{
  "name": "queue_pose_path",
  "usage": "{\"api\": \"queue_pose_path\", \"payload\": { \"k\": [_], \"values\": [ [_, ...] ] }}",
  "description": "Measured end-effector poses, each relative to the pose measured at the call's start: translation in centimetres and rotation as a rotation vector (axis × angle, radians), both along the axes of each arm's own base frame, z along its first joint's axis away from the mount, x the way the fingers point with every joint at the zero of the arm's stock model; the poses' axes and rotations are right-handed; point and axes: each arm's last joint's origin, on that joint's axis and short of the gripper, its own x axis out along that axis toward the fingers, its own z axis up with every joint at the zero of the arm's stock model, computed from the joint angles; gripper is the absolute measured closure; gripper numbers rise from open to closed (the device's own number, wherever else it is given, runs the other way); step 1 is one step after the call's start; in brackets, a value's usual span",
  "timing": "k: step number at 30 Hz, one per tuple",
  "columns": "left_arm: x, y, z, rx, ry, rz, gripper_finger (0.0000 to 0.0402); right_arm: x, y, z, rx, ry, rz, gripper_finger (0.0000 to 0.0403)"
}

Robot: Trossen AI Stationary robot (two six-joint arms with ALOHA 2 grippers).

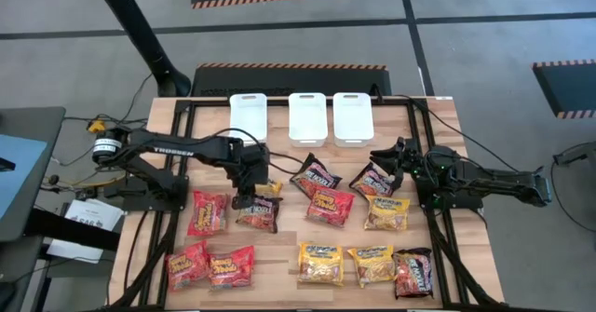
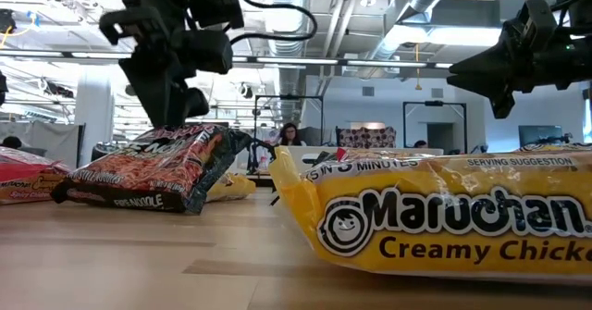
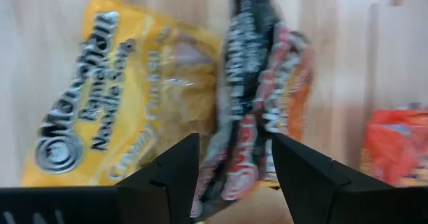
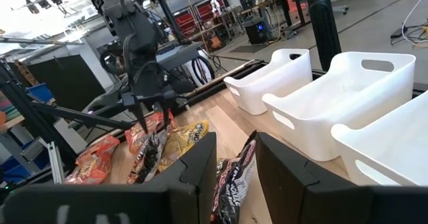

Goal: Sort Maruchan noodles
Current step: Put the black noodle pack into the left white bin

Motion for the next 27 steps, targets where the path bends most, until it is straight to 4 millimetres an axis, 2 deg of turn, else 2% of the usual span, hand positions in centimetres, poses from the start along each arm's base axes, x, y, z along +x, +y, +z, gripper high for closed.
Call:
{"api": "queue_pose_path", "payload": {
  "k": [3,8,18,22,27],
  "values": [
    [-0.1,0.1,-0.3,0.015,0.005,0.008,0.0226,0.0,0.0,0.0,0.000,0.000,0.000,0.0271],
    [-0.4,-0.3,-1.4,-0.093,-0.011,0.007,0.0226,0.0,0.0,0.0,-0.001,0.000,0.000,0.0271],
    [-0.5,-0.7,-2.5,-0.088,-0.049,-0.006,0.0238,0.0,0.0,0.0,-0.001,0.000,0.001,0.0271],
    [-0.6,-0.7,-2.8,-0.084,-0.054,-0.017,0.0279,0.0,0.0,0.0,-0.001,0.000,0.000,0.0271],
    [-0.5,-0.7,-2.8,-0.078,-0.068,-0.032,0.0363,0.0,0.0,0.0,-0.001,0.000,-0.004,0.0271]
  ]
}}
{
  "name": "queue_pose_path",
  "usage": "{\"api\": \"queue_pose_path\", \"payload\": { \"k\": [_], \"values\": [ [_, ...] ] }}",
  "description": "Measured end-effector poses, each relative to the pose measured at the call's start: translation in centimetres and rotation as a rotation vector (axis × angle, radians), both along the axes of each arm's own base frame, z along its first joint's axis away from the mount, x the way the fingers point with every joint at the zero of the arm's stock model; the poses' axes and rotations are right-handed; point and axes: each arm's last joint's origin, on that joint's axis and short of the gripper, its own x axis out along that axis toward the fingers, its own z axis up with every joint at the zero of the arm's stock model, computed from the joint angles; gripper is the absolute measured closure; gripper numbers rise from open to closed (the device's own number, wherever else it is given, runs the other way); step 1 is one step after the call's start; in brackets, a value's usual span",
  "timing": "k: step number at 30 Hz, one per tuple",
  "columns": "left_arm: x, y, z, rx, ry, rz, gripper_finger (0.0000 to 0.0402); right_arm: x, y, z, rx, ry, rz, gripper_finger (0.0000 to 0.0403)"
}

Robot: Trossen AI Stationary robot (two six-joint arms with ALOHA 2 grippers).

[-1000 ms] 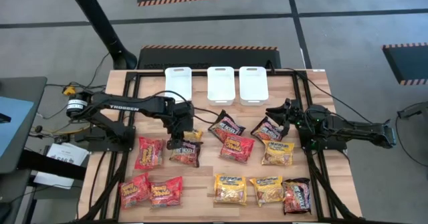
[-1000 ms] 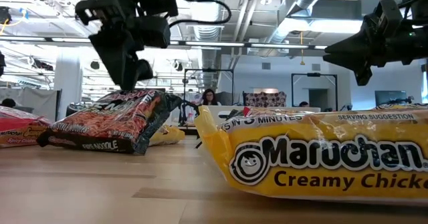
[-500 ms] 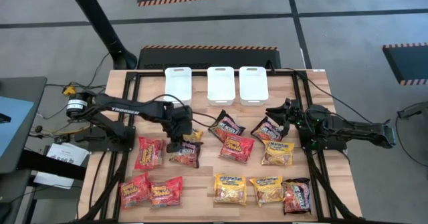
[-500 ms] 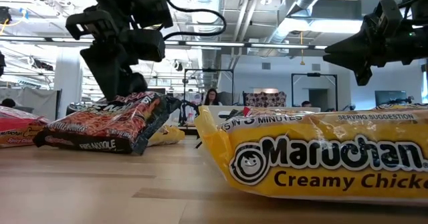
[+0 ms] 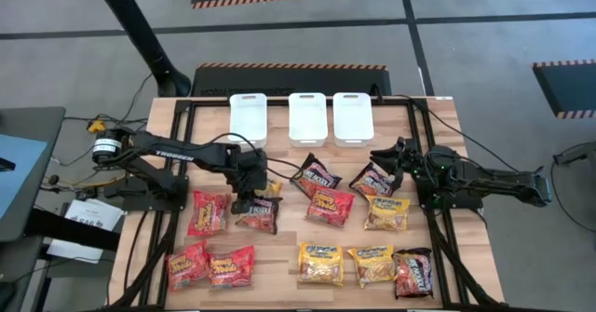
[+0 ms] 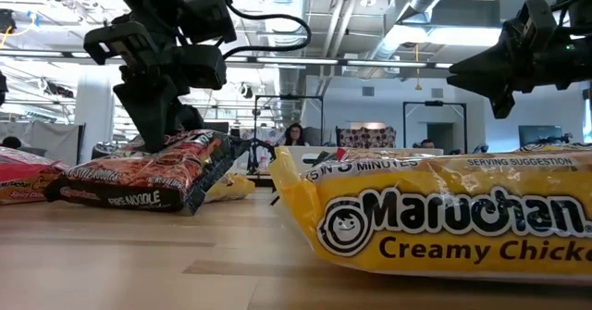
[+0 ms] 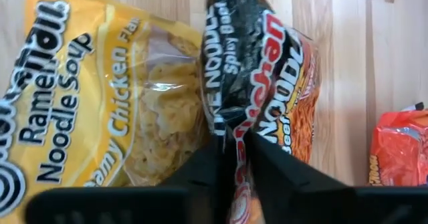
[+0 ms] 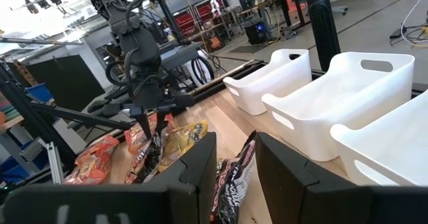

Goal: Sort Maruchan noodles
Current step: Put the black noodle pack into the left white bin

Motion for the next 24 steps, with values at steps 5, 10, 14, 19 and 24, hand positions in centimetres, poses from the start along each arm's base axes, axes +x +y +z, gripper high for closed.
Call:
{"api": "queue_pose_path", "payload": {
  "k": [5,10,14,19,24],
  "values": [
    [0.0,-0.1,0.0,-0.028,-0.002,-0.008,0.0398,0.0,-0.1,0.0,0.000,0.000,-0.026,0.0271],
    [0.0,-0.2,0.1,-0.075,-0.008,-0.029,0.0401,0.0,-0.1,0.0,0.000,0.000,-0.031,0.0271],
    [0.5,-0.2,1.0,-0.088,-0.042,-0.045,0.0401,0.0,-0.1,0.0,0.000,0.000,-0.031,0.0271],
    [1.4,-0.1,2.6,-0.061,-0.096,-0.082,0.0401,0.0,-0.1,0.0,0.000,0.000,-0.031,0.0271],
    [2.0,0.1,3.8,-0.021,-0.135,-0.092,0.0401,0.0,-0.1,0.0,0.000,0.000,-0.031,0.0271]
  ]
}}
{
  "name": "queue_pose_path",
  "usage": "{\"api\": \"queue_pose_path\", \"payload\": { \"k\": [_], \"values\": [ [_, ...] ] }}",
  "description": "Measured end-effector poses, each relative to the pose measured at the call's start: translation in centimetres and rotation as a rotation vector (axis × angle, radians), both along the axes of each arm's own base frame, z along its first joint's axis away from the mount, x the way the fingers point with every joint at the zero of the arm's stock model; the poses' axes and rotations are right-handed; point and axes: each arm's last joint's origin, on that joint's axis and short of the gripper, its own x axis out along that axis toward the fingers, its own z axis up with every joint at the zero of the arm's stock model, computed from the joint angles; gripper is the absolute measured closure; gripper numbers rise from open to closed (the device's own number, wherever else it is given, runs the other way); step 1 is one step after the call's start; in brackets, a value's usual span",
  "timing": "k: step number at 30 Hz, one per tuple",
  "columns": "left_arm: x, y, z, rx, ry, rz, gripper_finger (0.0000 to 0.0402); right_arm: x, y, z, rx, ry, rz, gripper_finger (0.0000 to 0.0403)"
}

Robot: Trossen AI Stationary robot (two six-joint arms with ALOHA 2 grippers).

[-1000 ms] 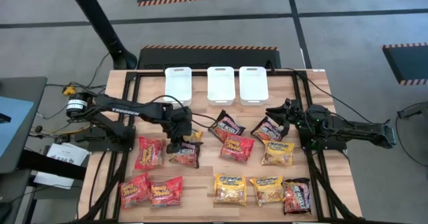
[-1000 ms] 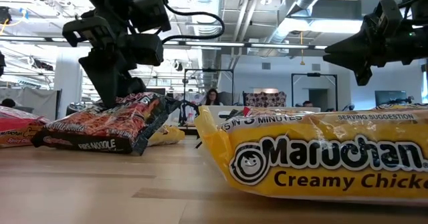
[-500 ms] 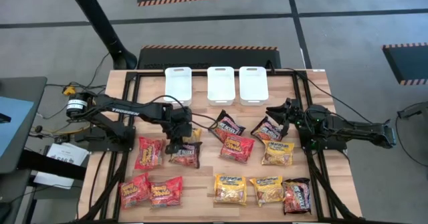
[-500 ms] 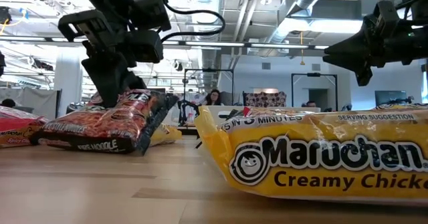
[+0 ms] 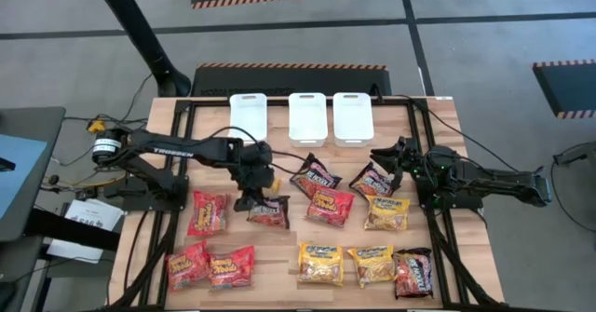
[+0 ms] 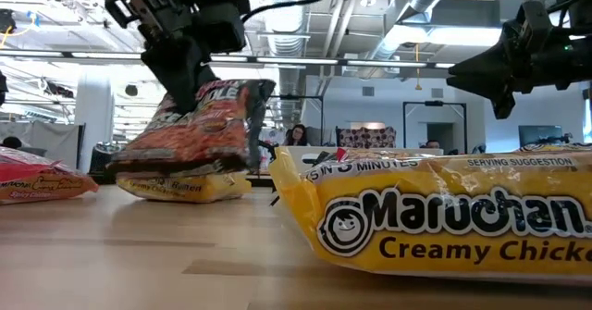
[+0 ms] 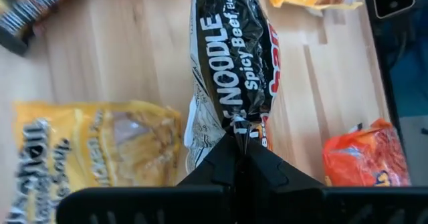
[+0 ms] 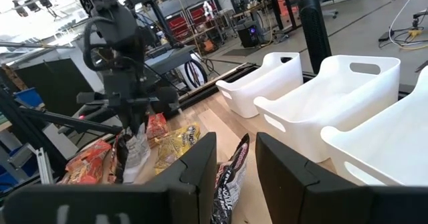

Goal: Sort Maruchan noodles
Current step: Put the black noodle pack into the left white bin

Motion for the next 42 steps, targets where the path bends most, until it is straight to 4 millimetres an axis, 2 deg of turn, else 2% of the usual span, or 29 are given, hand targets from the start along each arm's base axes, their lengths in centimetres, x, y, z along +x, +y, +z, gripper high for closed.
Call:
{"api": "queue_pose_path", "payload": {
  "k": [6,14,21,26,35,39,42],
  "values": [
    [0.3,1.6,1.9,0.132,-0.004,0.034,0.0401,0.0,0.0,0.0,0.000,0.000,0.000,0.0271],
    [0.0,6.3,6.8,0.337,0.006,0.126,0.0401,0.0,0.0,0.0,0.000,0.000,0.000,0.0271],
    [-2.0,11.5,10.9,0.490,0.012,0.243,0.0401,0.0,0.0,0.0,0.000,0.000,0.000,0.0271],
    [-4.3,15.4,12.5,0.580,0.031,0.348,0.0401,0.0,0.0,0.0,0.000,0.000,0.000,0.0271],
    [-8.1,21.2,12.5,0.700,0.061,0.515,0.0401,0.0,0.0,0.0,0.000,0.001,-0.016,0.0271],
    [-8.5,23.0,11.1,0.712,0.124,0.495,0.0401,0.0,0.0,0.0,0.000,0.001,-0.018,0.0271],
    [-8.1,24.3,9.2,0.701,0.198,0.481,0.0401,0.0,0.0,0.0,0.000,0.001,-0.018,0.0271]
  ]
}}
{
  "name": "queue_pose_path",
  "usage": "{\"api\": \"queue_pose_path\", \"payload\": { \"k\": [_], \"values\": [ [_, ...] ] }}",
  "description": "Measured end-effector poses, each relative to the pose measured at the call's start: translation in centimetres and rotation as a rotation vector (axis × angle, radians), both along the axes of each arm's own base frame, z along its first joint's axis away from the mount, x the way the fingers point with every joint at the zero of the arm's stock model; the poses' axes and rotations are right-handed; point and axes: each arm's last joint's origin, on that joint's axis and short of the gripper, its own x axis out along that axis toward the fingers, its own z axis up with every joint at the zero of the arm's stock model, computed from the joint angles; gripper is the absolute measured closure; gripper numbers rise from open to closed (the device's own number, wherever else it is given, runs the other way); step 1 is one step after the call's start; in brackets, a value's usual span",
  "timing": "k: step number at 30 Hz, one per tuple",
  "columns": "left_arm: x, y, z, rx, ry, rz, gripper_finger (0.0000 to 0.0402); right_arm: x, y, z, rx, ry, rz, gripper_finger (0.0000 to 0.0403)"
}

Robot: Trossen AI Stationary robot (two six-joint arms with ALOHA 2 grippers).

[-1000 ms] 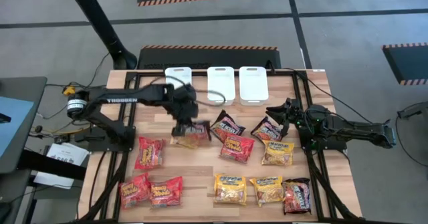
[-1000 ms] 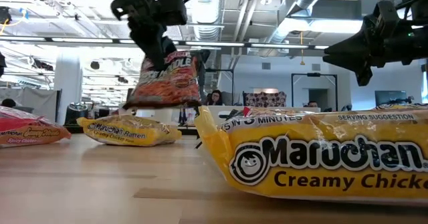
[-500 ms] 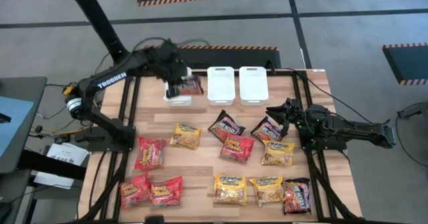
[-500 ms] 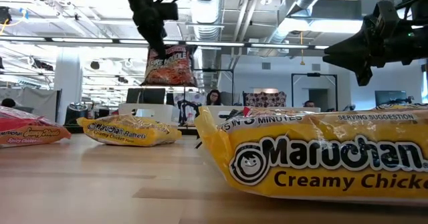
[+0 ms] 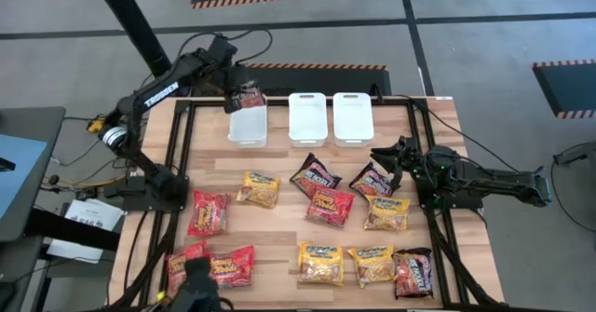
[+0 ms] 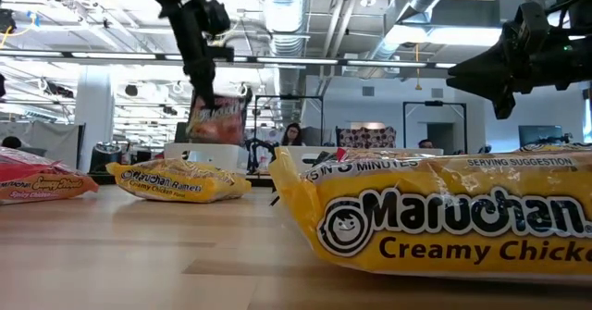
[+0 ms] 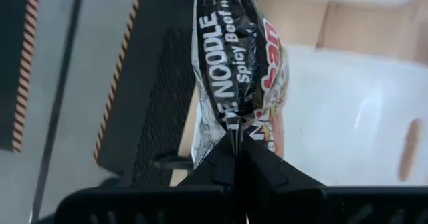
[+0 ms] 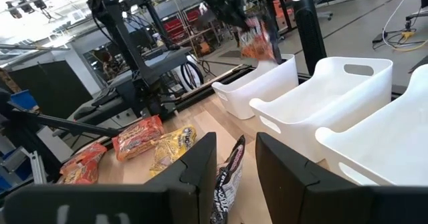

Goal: Sort Maruchan noodles
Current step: Put the black noodle pack into the left white bin

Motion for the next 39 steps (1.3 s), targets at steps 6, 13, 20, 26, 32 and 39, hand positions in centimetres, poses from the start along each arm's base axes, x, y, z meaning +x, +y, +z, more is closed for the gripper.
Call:
{"api": "queue_pose_path", "payload": {
  "k": [6,13,20,26,32,39],
  "values": [
    [0.8,1.3,-2.0,-0.005,0.050,0.011,0.0401,0.0,0.0,0.0,0.000,0.000,0.000,0.0271],
    [1.3,1.9,-3.1,-0.038,0.039,0.021,0.0401,0.0,0.0,0.0,0.000,0.000,0.000,0.0271],
    [1.8,2.5,-4.4,-0.091,0.009,0.043,0.0401,0.0,0.0,0.0,0.001,-0.001,-0.001,0.0271],
    [2.2,3.0,-5.5,-0.121,0.016,0.061,0.0401,0.0,0.0,0.0,0.001,0.000,-0.005,0.0271],
    [1.9,3.2,-5.4,-0.090,0.043,0.095,0.0401,0.0,0.0,0.0,0.001,0.000,-0.005,0.0271],
    [1.6,3.3,-5.5,-0.128,0.010,0.079,0.0394,0.0,0.0,0.0,0.001,0.000,-0.005,0.0271]
  ]
}}
